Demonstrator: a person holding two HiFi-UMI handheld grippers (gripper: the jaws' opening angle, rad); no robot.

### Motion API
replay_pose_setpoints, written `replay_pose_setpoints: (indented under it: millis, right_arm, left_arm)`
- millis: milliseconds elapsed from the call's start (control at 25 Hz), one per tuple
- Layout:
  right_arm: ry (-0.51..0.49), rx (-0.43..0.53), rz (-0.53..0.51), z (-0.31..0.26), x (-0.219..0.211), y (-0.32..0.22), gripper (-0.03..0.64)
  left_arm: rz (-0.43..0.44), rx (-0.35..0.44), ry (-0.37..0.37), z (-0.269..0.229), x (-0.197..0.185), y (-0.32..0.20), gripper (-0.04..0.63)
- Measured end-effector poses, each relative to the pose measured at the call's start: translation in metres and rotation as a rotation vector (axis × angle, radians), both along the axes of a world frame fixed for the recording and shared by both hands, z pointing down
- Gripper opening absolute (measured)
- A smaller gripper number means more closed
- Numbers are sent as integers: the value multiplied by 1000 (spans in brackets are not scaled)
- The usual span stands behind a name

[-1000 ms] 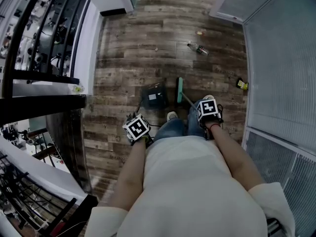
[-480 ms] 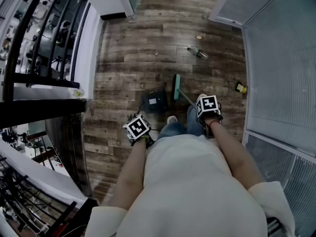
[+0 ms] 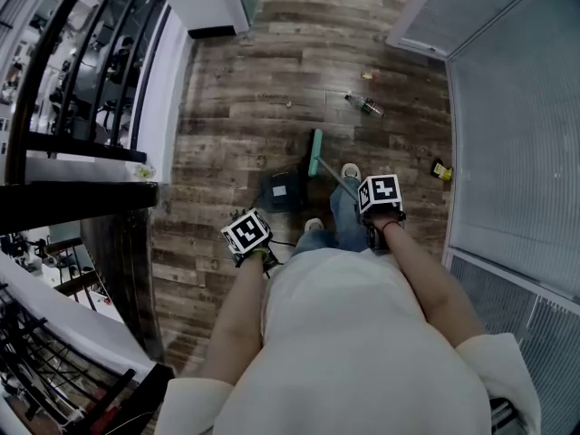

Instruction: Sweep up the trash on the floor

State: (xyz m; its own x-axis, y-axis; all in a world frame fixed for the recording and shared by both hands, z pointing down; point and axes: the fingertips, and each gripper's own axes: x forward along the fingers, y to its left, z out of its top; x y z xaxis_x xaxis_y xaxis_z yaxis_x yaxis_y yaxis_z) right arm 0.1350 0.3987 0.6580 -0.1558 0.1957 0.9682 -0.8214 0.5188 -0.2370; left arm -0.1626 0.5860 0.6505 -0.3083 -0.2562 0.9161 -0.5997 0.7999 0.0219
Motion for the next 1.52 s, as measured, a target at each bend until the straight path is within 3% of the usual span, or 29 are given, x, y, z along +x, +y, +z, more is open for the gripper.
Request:
replay_pose_setpoints:
  millis: [440, 1040, 1520]
  right_arm:
    - [-76, 1, -66, -5, -21, -48, 98]
    - [-50, -48, -212, -6, -65, -130, 98]
    - [-20, -45, -226, -6, -79, -178, 98]
  left_arm:
    - [-40, -32, 6, -3, 6, -24, 98]
    - [-67, -68, 31, -10, -20, -56, 94]
    - [-311, -48, 74, -13, -24, -50, 92]
